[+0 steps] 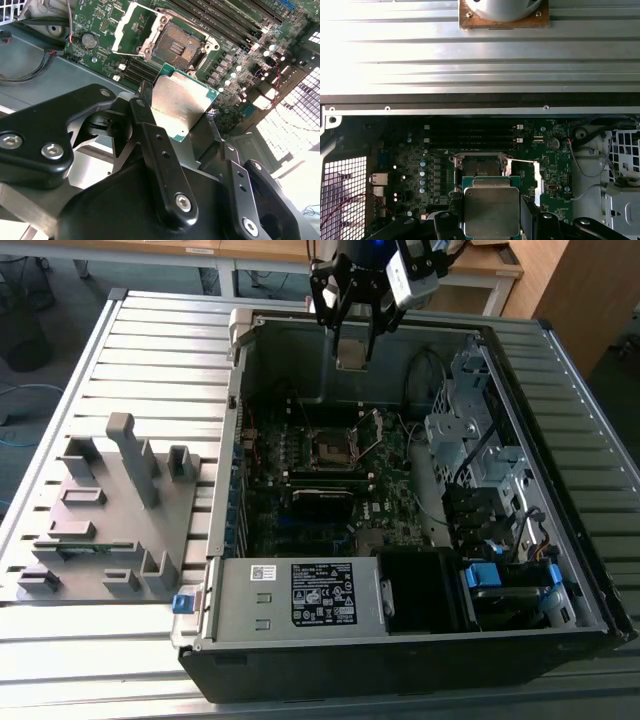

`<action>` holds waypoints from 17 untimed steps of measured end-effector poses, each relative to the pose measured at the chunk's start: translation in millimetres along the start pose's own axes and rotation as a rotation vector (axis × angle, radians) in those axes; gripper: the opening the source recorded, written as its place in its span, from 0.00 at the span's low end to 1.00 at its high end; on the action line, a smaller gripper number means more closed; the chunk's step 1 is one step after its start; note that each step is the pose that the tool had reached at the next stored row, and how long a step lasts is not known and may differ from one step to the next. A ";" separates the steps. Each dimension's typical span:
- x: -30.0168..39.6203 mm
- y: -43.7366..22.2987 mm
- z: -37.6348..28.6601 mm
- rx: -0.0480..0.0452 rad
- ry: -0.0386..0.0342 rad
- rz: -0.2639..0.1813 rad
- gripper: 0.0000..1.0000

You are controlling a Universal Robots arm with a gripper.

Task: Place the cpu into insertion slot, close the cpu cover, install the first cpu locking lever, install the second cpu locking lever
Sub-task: 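Place the cpu into insertion slot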

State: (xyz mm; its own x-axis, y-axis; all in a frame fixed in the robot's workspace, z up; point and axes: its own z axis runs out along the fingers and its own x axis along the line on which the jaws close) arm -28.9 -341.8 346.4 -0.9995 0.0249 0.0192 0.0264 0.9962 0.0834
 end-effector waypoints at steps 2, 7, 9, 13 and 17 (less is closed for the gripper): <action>0.0 0.0 0.2 -0.0001 0.0000 0.000 0.54; -0.1 -0.3 3.4 0.0001 0.0000 0.000 0.54; -0.1 -0.4 5.2 0.0000 0.0000 0.000 0.54; -0.1 -0.5 6.0 0.0002 -0.0001 0.000 0.54; -0.1 -0.6 6.8 0.0013 0.0000 0.000 0.54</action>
State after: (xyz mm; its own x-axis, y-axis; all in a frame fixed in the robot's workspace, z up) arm -28.9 -341.8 339.6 -0.9995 0.0249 0.0192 0.0264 0.9963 0.0821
